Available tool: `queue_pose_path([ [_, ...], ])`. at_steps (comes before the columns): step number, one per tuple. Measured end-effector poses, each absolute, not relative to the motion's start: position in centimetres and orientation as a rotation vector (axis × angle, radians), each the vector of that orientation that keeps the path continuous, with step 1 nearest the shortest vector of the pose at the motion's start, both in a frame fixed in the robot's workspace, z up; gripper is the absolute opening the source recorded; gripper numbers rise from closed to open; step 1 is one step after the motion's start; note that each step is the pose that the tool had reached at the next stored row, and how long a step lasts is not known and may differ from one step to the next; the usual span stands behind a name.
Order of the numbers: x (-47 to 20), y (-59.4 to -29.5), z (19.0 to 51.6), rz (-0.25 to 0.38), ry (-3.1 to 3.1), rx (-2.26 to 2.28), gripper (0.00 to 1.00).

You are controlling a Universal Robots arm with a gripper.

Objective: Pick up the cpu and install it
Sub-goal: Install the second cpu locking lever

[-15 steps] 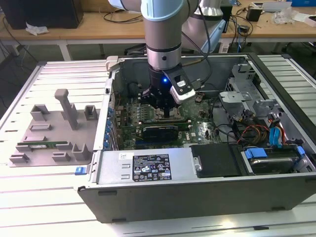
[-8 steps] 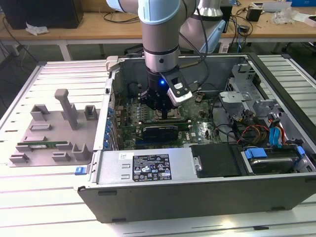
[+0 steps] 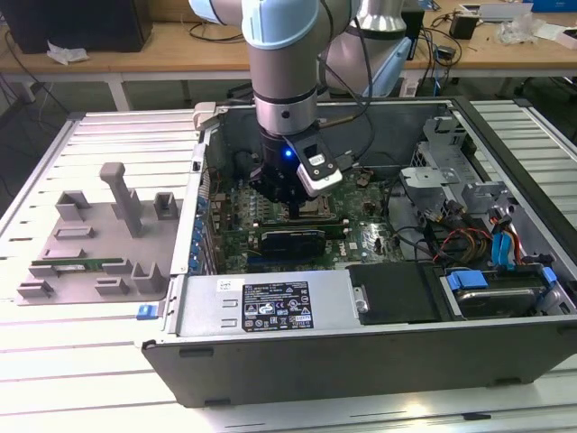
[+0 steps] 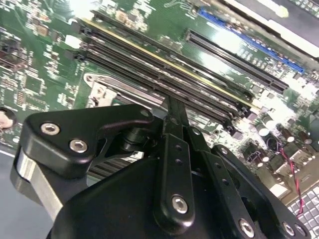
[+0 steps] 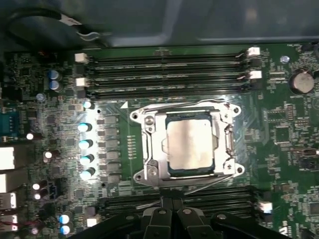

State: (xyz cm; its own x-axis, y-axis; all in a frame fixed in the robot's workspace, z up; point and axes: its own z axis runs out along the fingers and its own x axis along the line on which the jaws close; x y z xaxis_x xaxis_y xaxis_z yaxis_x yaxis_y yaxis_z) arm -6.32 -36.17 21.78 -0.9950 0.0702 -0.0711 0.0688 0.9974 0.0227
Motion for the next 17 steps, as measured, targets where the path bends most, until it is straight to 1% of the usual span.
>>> queue_pose_path([
  [5,-6.9,-36.2,21.5,0.045,3.068,0.108,0.11],
  [7,-7.2,-36.3,21.5,0.067,3.068,0.108,0.11],
  [9,-7.7,-36.4,21.3,0.105,3.067,0.109,0.11],
  [17,-7.8,-37.2,21.2,0.111,3.067,0.11,0.11],
])
